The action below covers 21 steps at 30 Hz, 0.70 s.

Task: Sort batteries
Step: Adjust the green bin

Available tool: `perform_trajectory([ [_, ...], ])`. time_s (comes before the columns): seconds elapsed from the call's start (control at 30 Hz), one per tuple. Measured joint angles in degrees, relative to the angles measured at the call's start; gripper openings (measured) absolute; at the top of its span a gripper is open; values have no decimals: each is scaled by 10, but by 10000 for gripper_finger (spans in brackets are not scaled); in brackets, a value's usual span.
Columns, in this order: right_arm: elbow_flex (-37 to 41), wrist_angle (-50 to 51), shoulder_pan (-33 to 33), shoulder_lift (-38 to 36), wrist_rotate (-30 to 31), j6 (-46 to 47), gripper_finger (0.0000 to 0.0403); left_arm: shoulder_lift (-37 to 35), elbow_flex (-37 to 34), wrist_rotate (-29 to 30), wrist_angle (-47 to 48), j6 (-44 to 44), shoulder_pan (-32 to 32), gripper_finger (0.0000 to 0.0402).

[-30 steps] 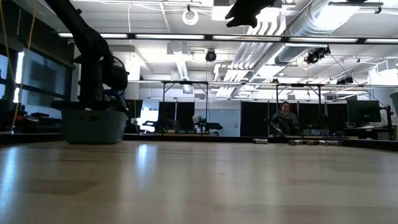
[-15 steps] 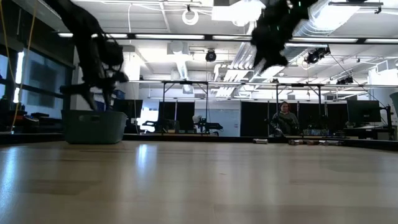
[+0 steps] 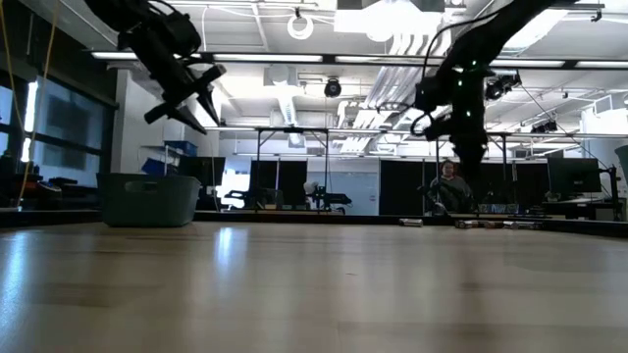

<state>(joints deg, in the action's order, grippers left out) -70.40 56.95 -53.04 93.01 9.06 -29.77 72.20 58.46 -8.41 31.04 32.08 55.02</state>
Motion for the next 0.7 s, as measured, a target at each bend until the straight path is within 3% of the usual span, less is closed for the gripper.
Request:
perform_trajectory([
  [0.17, 0, 51, 0, 63, 66, -98, 201, 2, 0, 0, -11, -11, -9, 150],
  [0.4, 0, 12, -14, 131, 108, -88, 204, 2, 0, -1, -8, -18, -20, 150],
  [0.7, 0, -8, -17, 153, 112, -88, 246, 2, 0, -1, -9, -17, -23, 150],
])
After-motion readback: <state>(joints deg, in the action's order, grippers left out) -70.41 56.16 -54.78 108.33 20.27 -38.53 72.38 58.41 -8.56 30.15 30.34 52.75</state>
